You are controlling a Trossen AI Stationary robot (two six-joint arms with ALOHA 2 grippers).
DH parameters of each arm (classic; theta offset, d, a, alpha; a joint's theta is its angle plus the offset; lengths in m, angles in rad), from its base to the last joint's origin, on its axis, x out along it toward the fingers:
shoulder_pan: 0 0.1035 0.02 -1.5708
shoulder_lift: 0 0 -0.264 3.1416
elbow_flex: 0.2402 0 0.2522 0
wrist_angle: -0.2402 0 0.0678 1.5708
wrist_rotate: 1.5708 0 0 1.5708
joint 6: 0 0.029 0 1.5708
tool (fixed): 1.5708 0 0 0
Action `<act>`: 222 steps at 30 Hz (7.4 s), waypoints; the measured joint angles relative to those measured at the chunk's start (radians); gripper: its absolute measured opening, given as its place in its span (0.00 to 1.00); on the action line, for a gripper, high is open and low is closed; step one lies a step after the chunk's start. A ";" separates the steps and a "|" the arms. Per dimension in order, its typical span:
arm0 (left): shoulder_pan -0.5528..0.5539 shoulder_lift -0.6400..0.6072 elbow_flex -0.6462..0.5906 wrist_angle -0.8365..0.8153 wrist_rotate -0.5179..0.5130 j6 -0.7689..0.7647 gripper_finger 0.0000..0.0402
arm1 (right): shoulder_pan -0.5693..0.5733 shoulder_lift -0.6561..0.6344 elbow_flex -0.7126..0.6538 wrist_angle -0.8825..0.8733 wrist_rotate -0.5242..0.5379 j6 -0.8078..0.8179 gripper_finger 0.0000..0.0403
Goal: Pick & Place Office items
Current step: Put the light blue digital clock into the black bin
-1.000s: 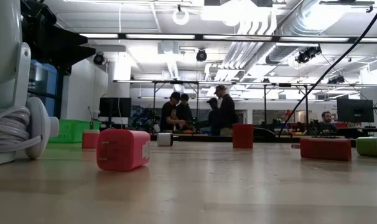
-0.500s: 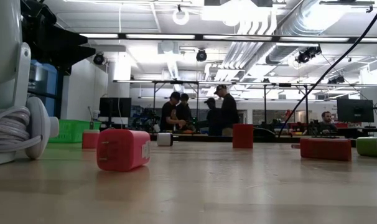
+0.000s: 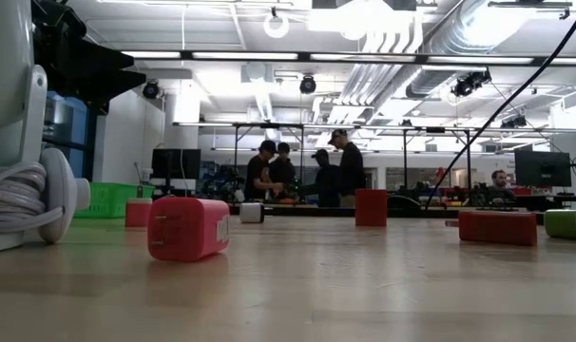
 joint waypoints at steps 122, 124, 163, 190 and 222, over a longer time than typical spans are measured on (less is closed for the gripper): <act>0.000 0.000 0.000 0.032 0.000 -0.005 0.49 | -1.030 -0.662 -0.632 1.279 -0.199 -2.095 0.21; 0.000 0.000 0.000 0.059 -0.001 -0.026 0.49 | -1.030 -0.662 -0.632 1.279 -0.185 -2.095 0.21; 0.000 0.208 0.086 0.134 -0.181 -0.237 0.44 | -1.030 -0.662 -0.632 1.276 -0.179 -2.098 0.21; 0.016 0.896 0.694 -0.362 -0.459 -0.448 0.43 | -1.030 -0.662 -0.631 1.097 -0.179 -2.098 0.21; 0.366 1.289 0.933 -0.877 -0.084 -0.903 0.43 | -1.028 -0.662 -0.631 1.038 -0.183 -2.098 0.21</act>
